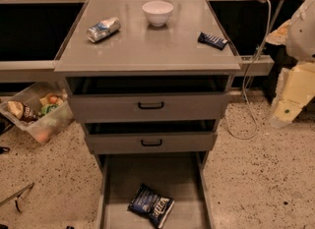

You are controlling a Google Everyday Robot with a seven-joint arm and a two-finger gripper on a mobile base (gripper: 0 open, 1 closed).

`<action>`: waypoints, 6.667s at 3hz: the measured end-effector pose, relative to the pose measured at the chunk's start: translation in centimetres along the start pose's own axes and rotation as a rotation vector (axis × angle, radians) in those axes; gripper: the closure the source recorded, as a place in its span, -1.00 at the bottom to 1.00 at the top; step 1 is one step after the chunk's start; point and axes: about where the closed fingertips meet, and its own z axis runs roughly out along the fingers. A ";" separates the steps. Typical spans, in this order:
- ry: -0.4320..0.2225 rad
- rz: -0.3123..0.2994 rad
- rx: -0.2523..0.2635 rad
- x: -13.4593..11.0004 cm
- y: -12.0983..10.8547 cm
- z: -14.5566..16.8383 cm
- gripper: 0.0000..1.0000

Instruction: Pick blue chip bag from bottom drawer and place on counter

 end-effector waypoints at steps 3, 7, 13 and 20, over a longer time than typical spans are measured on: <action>-0.083 0.121 -0.048 2.7 3.2 11.0 -1.00; -0.240 0.172 -0.227 2.4 14.7 31.3 -1.00; -0.524 0.442 -0.143 1.6 16.1 65.6 -1.00; -0.537 0.527 -0.221 -6.6 22.0 84.9 -1.00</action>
Offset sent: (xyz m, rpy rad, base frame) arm 0.0160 -0.0153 -0.1395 0.1521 0.0320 -0.0994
